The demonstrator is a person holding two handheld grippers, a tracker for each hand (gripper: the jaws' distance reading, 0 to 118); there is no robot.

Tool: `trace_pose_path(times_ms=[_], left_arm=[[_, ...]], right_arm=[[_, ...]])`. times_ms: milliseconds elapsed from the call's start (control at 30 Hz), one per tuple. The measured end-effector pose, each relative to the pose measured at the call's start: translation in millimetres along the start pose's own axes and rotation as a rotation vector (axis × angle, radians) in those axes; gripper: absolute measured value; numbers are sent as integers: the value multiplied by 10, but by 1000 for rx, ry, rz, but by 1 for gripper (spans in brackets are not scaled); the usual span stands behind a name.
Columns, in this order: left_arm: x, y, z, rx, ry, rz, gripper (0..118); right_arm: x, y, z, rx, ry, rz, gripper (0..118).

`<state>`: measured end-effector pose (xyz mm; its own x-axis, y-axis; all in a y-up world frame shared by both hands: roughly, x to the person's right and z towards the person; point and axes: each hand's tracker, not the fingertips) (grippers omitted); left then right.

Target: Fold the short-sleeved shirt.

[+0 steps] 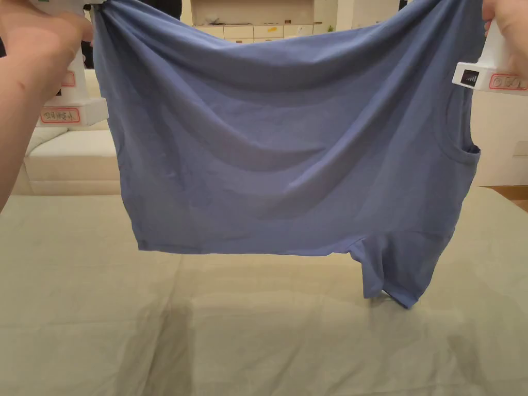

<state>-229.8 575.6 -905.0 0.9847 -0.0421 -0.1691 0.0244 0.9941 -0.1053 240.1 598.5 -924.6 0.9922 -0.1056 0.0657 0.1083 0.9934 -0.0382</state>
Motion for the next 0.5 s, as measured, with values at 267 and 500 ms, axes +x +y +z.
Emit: trace_pose_path(times_ms=[267, 500], left_arm=[[-45, -763, -193, -116, -21, 4, 0], [-308, -1686, 413, -230, -105, 24, 0]], right_arm=[[-15, -589, -33, -98, 48, 90, 2], [184, -1445, 629, -229, 147, 109, 2]])
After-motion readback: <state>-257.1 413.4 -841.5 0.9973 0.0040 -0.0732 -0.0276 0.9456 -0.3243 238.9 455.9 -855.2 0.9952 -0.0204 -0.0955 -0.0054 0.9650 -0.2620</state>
